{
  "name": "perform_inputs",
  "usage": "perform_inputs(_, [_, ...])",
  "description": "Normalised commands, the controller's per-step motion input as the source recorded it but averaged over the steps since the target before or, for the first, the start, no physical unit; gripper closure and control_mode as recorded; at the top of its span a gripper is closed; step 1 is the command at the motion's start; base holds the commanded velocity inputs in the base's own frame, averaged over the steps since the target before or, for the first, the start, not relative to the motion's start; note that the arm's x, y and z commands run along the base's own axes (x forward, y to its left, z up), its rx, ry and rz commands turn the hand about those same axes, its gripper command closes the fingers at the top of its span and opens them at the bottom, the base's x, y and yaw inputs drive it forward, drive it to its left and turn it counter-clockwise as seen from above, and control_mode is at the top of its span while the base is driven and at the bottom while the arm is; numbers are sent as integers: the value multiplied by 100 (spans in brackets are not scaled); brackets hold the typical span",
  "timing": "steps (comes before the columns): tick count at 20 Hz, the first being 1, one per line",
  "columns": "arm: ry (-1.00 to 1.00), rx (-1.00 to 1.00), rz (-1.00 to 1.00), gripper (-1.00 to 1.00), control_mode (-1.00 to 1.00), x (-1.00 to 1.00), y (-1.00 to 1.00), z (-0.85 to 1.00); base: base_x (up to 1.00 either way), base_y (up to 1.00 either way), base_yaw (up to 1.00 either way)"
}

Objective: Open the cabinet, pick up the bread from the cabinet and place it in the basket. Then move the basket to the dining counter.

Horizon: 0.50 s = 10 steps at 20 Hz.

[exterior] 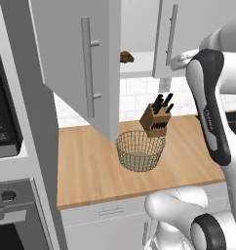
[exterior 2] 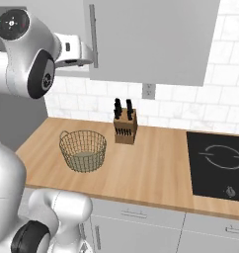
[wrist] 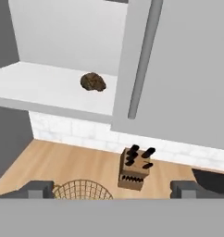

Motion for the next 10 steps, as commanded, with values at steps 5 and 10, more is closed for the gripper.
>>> perform_inputs(5, [0, 0, -16, -100, -100, 71, -30, 11, 0, 0, 0])
perform_inputs(10, [0, 6, -7, -100, -100, 64, 3, 8, 0, 0, 0])
